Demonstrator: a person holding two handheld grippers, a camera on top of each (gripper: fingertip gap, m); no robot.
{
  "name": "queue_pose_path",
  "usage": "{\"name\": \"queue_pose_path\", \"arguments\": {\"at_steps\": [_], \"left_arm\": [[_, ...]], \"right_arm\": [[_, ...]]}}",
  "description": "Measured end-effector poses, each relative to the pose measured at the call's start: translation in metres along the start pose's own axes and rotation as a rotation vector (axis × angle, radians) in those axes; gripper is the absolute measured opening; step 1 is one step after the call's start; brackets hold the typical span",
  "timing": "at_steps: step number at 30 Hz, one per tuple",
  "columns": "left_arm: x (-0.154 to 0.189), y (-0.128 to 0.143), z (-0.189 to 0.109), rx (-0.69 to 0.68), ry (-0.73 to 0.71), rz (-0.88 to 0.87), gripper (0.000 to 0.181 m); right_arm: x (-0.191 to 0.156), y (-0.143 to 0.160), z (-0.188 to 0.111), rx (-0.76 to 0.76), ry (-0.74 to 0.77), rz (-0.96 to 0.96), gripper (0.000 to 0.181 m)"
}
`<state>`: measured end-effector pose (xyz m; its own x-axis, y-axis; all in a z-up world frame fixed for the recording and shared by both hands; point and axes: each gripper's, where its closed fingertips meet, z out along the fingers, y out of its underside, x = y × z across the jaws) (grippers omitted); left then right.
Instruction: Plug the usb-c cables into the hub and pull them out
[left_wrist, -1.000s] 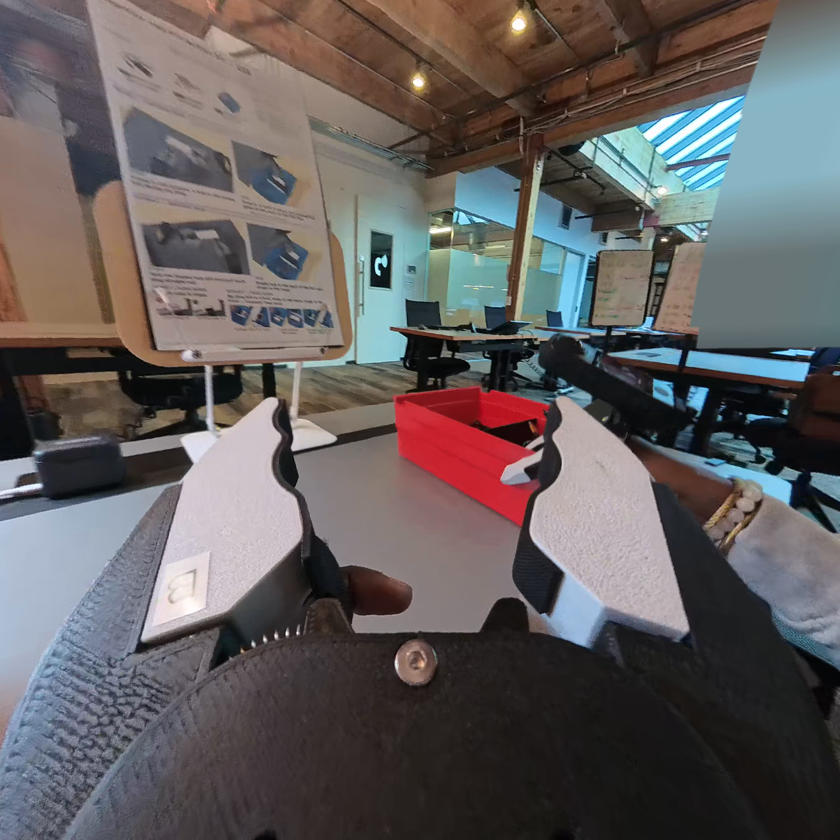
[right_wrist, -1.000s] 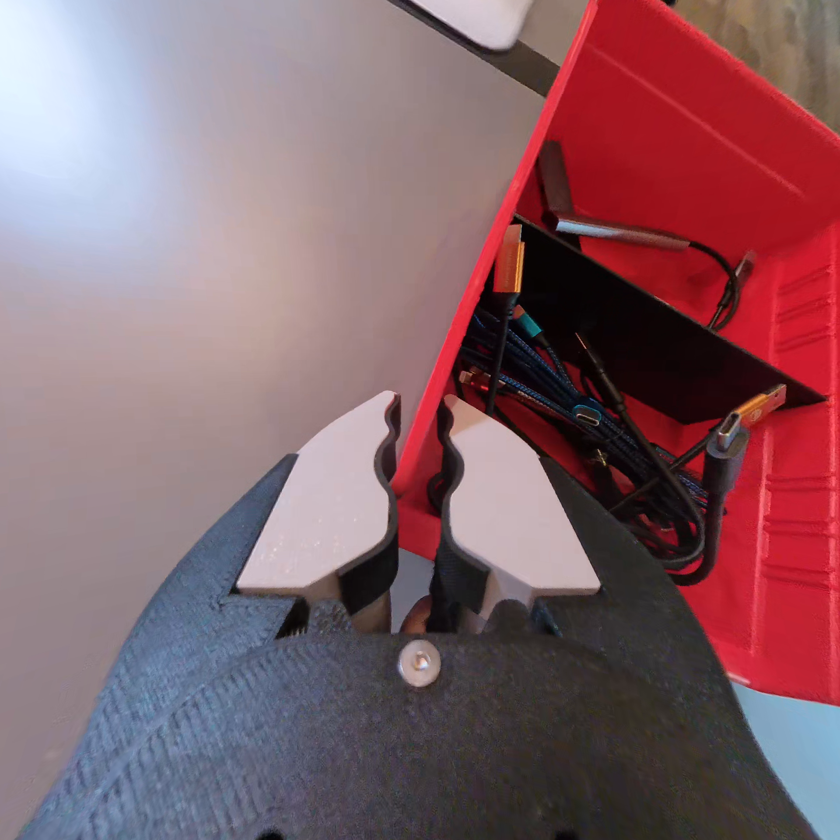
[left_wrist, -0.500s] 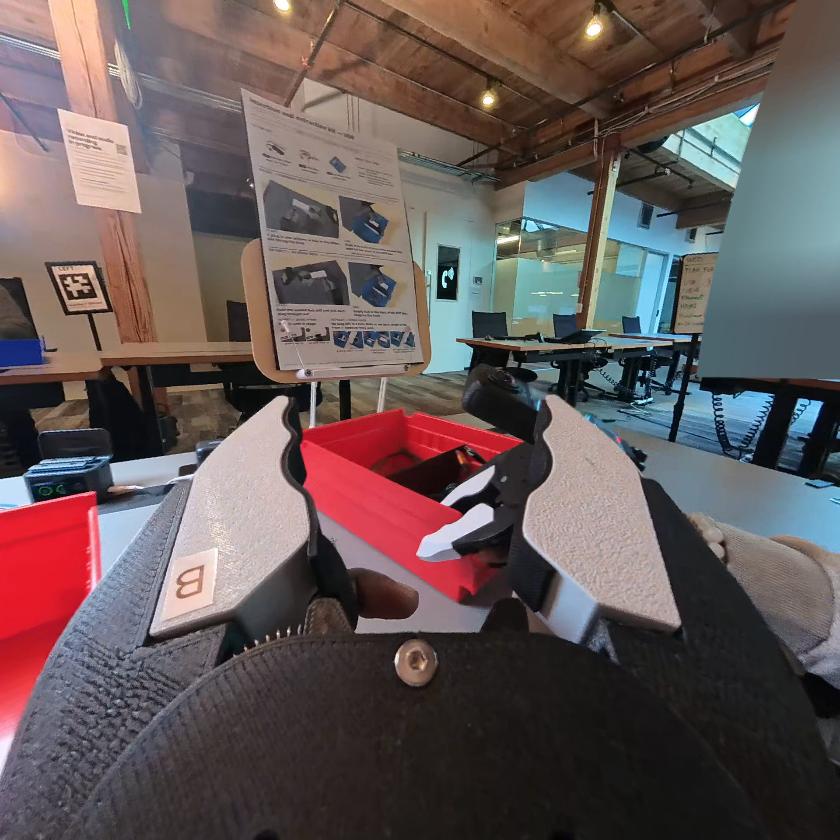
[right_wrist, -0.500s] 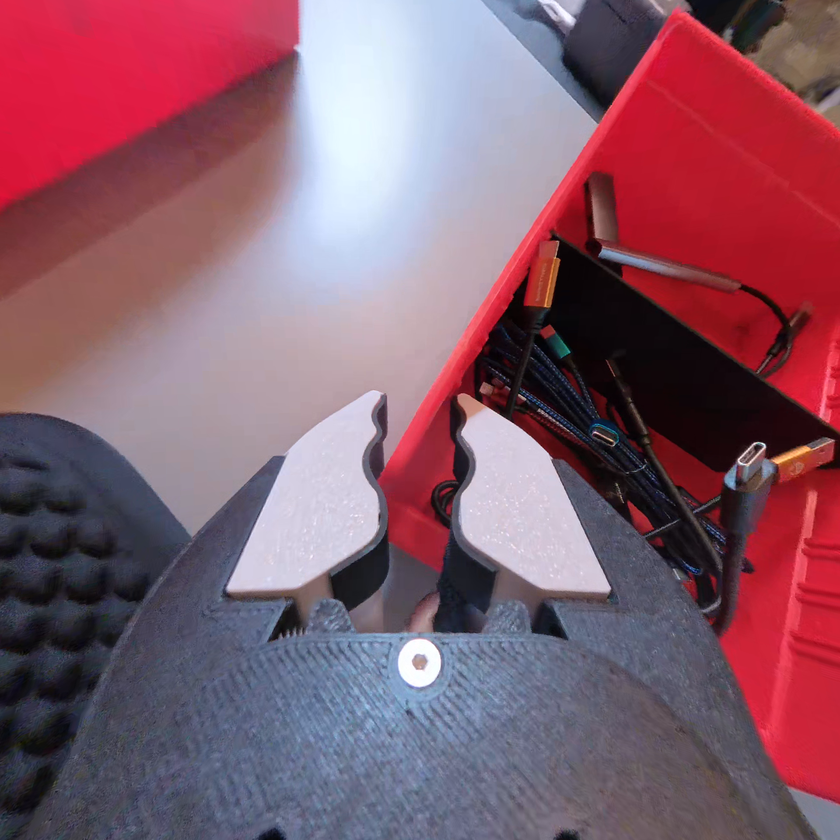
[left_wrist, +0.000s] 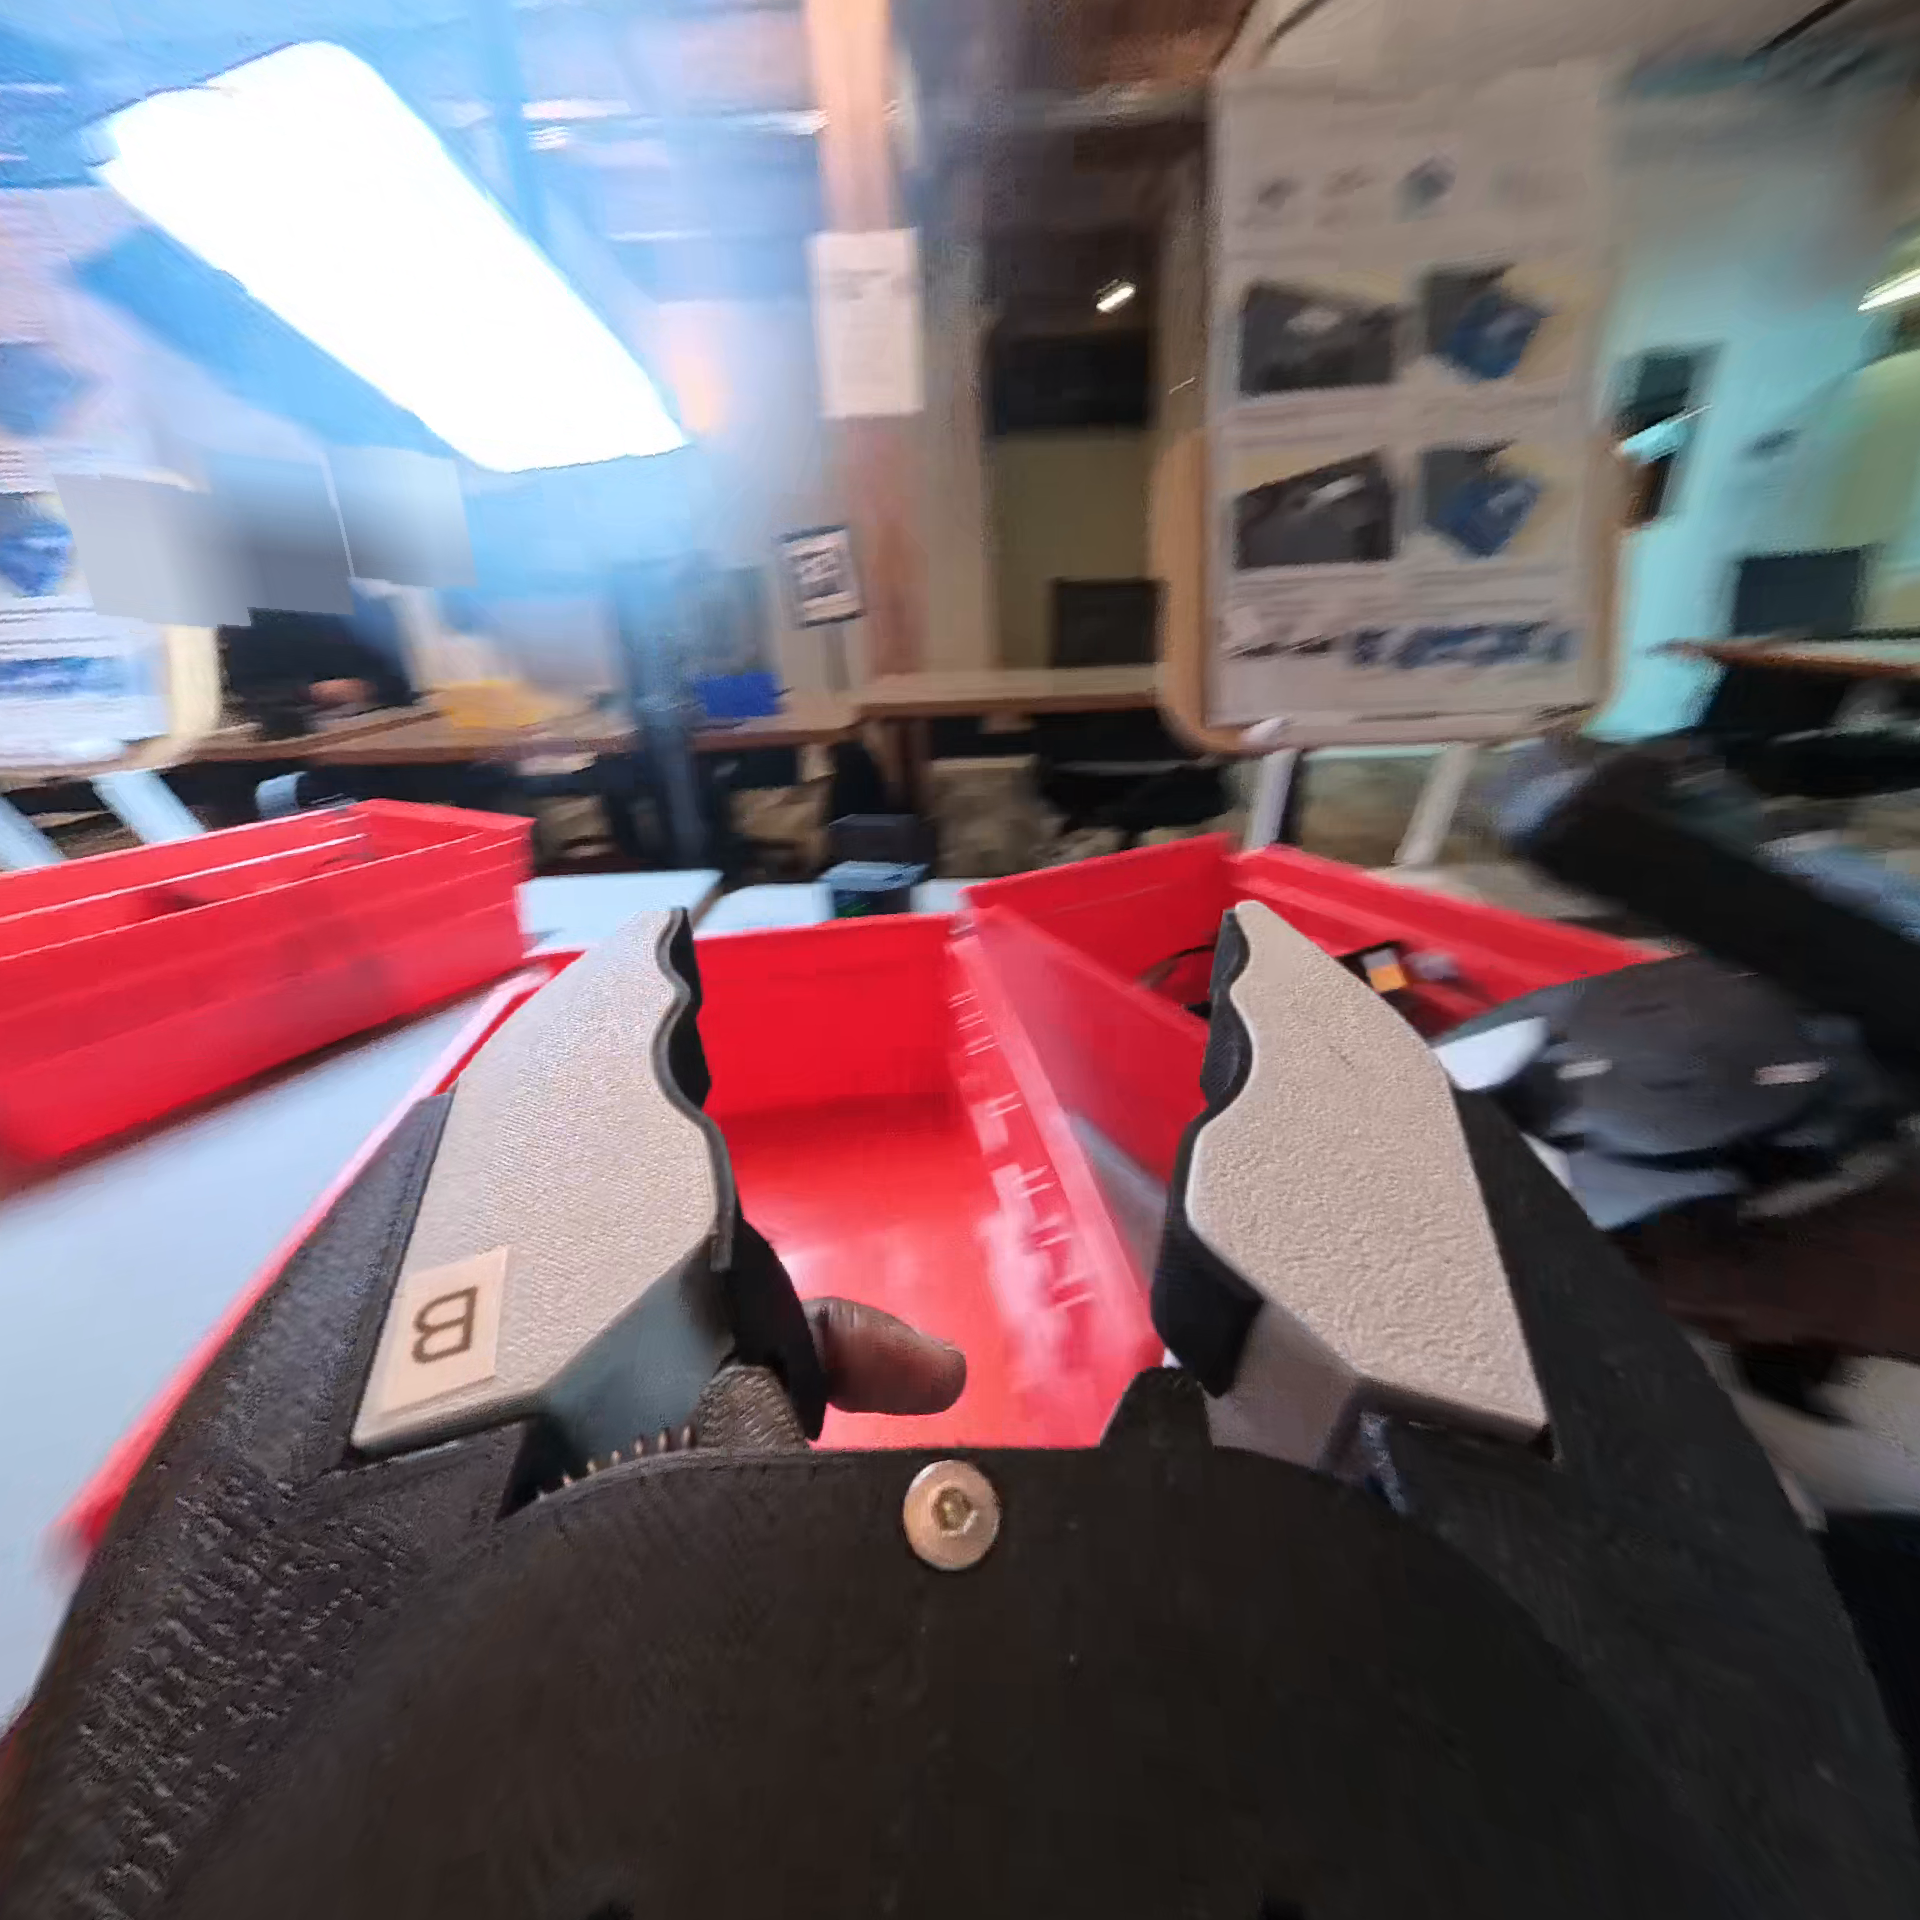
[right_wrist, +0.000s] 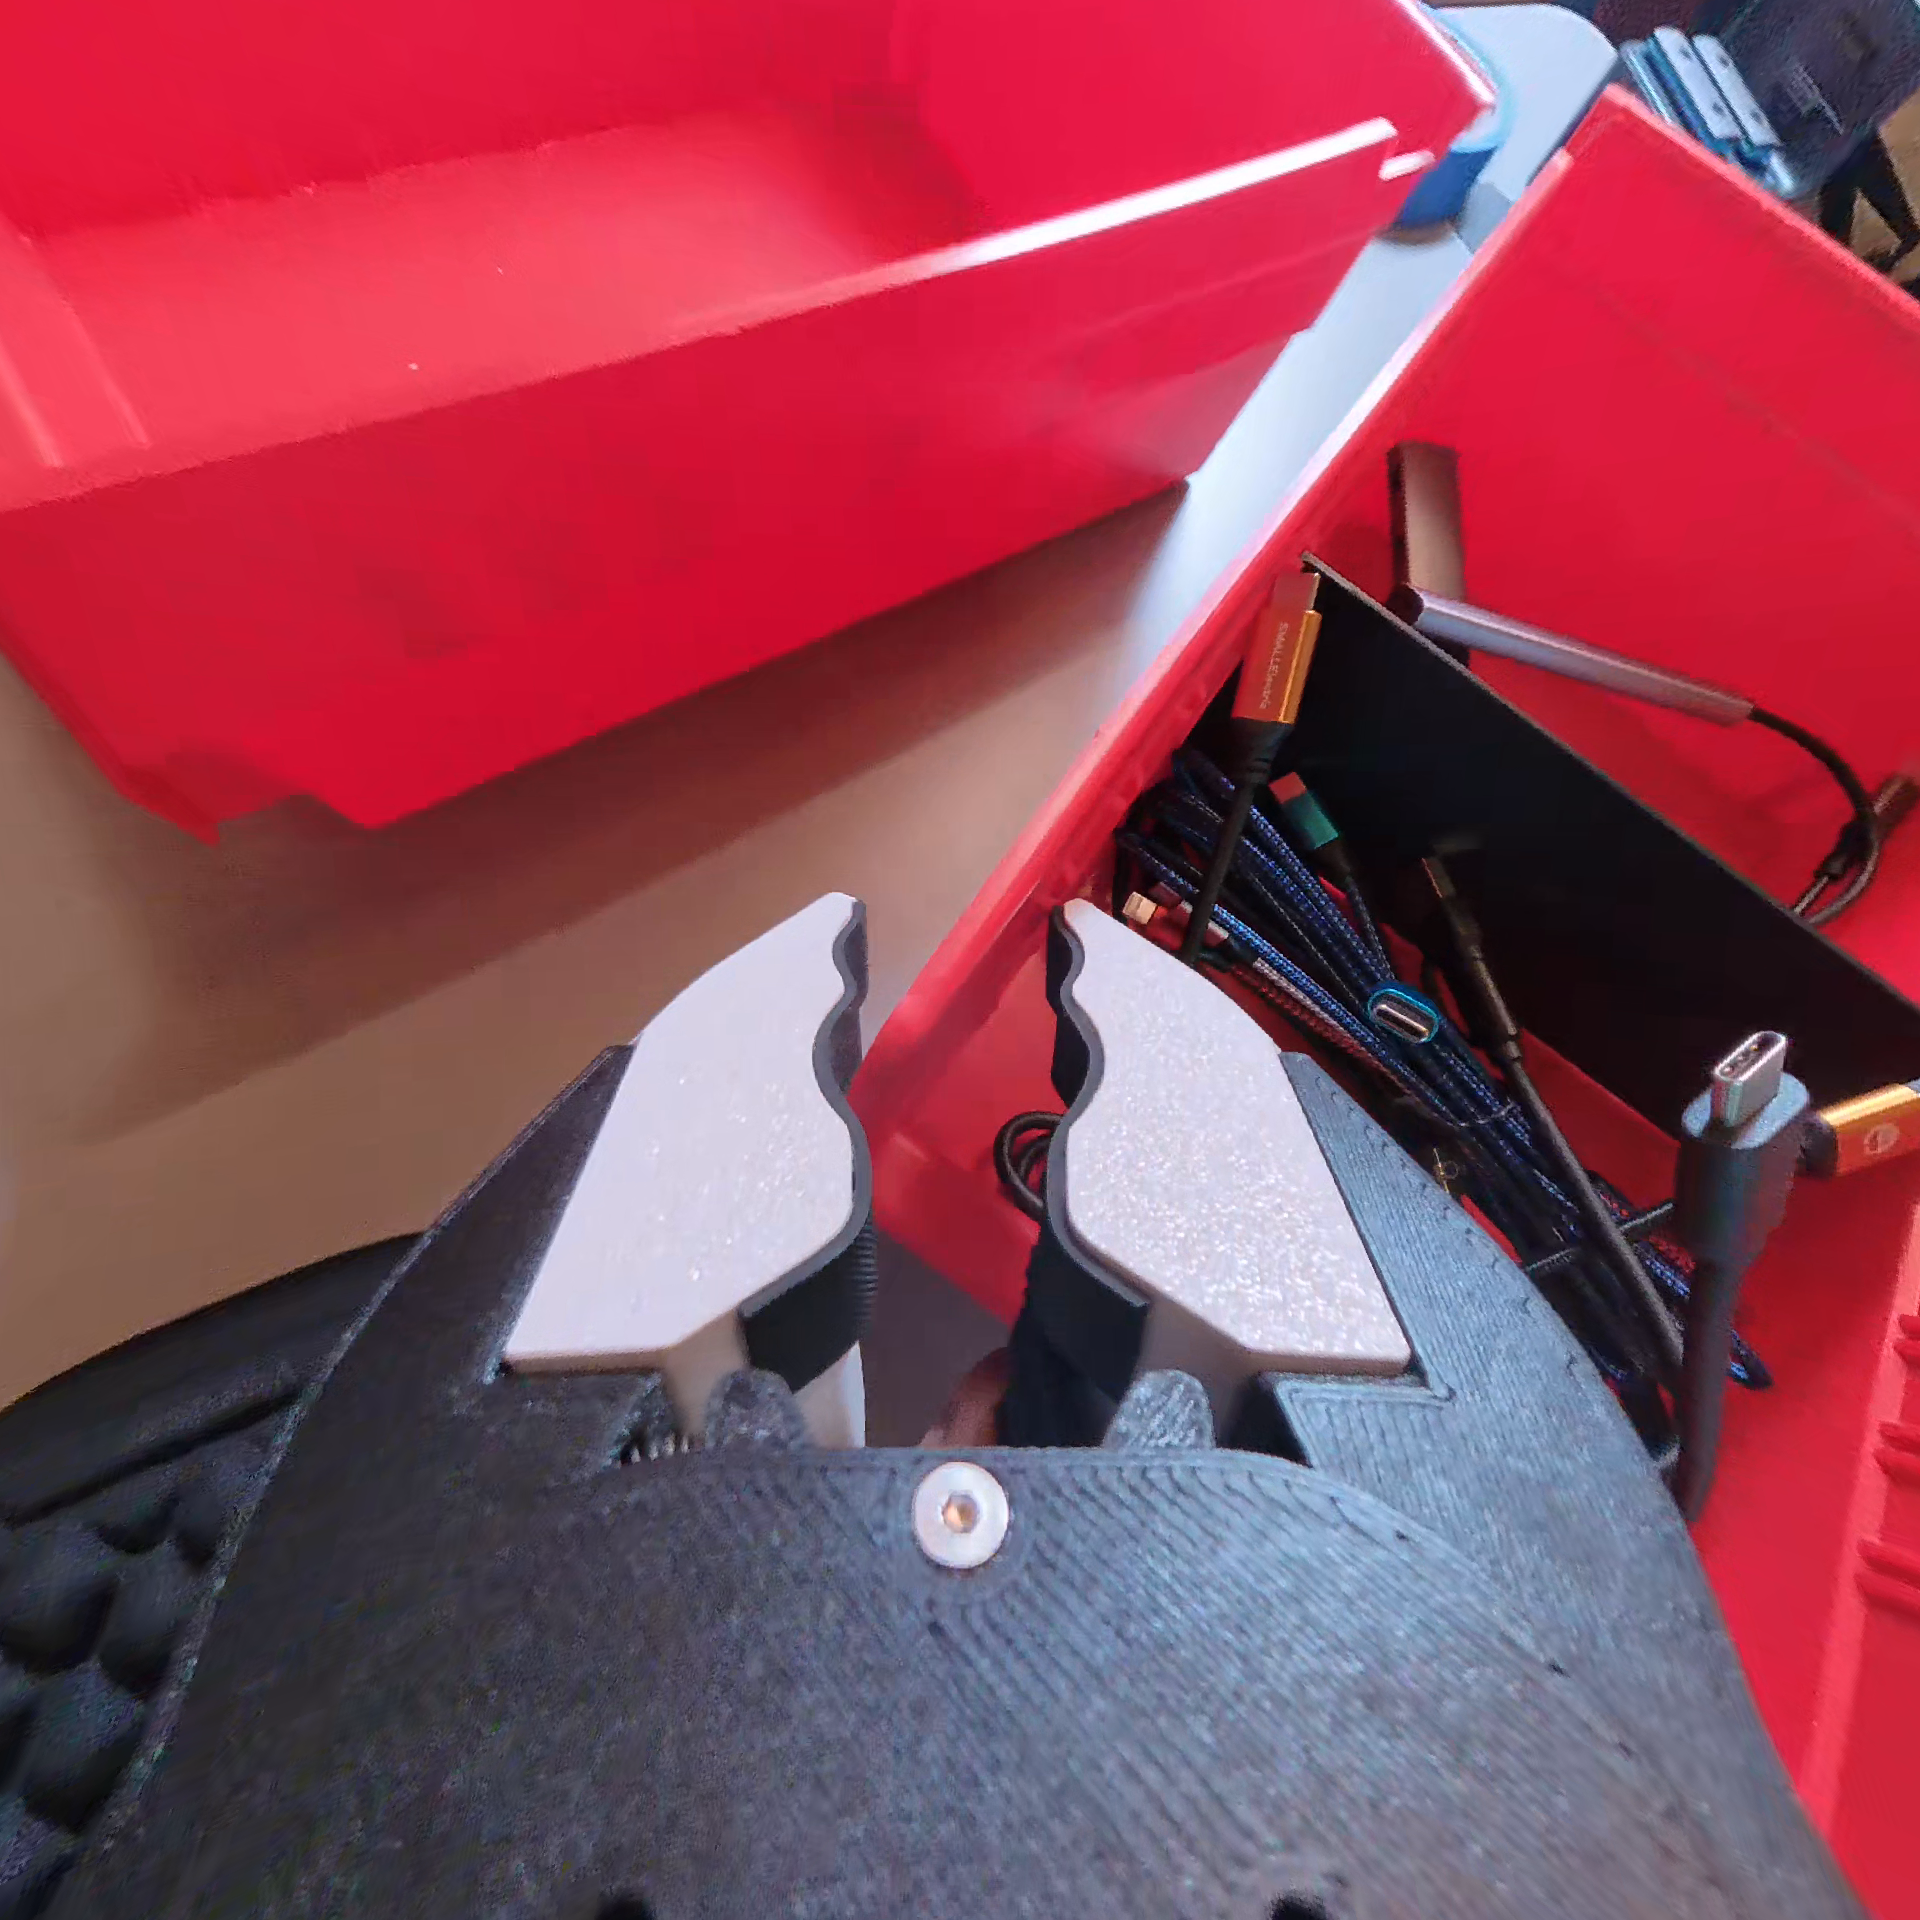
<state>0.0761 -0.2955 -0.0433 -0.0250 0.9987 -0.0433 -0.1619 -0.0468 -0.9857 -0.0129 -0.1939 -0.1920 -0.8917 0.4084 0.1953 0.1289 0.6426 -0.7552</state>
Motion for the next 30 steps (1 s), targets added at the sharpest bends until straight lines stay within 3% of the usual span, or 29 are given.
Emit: {"name": "queue_pose_path", "arguments": {"at_steps": [4,8,14,17,21,25,28,30], "left_arm": [[-0.069,0.035,-0.014,-0.100,-0.193,0.011,0.094],[-0.120,0.085,-0.031,-0.287,-0.314,-0.056,0.094],[-0.137,0.100,-0.038,-0.306,-0.362,-0.015,0.067],[-0.143,0.099,-0.042,-0.337,-0.409,0.036,0.065],[-0.160,0.090,-0.053,-0.295,-0.533,0.117,0.070],[-0.159,0.128,-0.050,-0.415,-0.452,-0.031,0.076],[-0.158,0.131,-0.049,-0.383,-0.441,-0.004,0.049],[-0.158,0.131,-0.050,-0.385,-0.446,0.004,0.028]], "right_arm": [[-0.006,-0.007,0.006,0.028,-0.017,-0.012,0.034],[-0.011,-0.011,0.009,0.051,-0.050,-0.057,0.036],[-0.016,-0.014,0.012,0.082,-0.083,-0.070,0.041],[-0.018,-0.017,0.006,0.141,-0.111,-0.061,0.046],[-0.017,-0.046,-0.023,0.368,-0.097,0.000,0.064],[-0.040,-0.086,-0.067,0.696,-0.149,0.050,0.079],[-0.069,-0.087,-0.066,0.725,-0.178,-0.003,0.091],[-0.087,-0.078,-0.054,0.668,-0.199,-0.063,0.087]]}}
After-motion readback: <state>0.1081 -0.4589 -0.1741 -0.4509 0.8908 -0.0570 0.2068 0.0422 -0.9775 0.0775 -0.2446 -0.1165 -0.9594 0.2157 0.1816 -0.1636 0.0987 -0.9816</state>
